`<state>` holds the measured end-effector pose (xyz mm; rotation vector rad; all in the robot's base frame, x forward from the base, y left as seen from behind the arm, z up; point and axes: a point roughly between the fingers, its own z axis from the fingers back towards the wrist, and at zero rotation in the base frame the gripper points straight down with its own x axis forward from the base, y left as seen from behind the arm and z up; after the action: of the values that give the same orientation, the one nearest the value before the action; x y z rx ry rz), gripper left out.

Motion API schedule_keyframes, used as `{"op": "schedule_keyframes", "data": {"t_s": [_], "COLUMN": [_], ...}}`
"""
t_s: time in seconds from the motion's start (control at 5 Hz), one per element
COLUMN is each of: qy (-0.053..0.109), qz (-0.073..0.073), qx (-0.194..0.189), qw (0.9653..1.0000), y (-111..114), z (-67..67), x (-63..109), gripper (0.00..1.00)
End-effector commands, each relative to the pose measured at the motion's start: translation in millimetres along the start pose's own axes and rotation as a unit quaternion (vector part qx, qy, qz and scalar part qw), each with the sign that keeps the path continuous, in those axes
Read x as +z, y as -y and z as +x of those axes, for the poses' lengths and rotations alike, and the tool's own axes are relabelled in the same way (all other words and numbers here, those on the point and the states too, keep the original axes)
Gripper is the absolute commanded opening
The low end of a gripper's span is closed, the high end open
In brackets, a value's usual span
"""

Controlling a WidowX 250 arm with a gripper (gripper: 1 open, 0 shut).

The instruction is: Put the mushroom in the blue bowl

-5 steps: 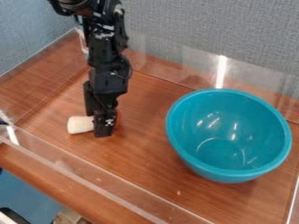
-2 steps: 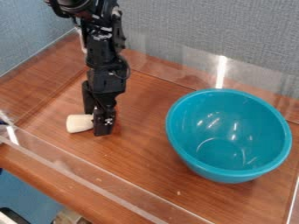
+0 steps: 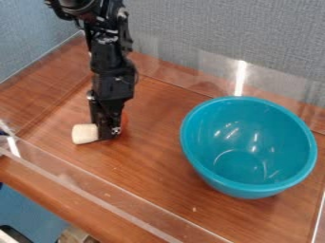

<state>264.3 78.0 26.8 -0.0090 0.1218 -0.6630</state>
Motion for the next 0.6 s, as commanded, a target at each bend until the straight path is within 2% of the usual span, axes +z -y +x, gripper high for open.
{"op": "schedule_keyframes", "data": {"t_s": [0.0, 0.4], "qy": [0.002, 0.005], "qz": [-0.007, -0.009], "qx": [-0.01, -0.013], "qw": [0.9999, 0.9999], "y": [5.8, 8.1], "z": [-0.2, -0.8], "x": [0.5, 2.8], "gripper": [0.0, 0.0]}}
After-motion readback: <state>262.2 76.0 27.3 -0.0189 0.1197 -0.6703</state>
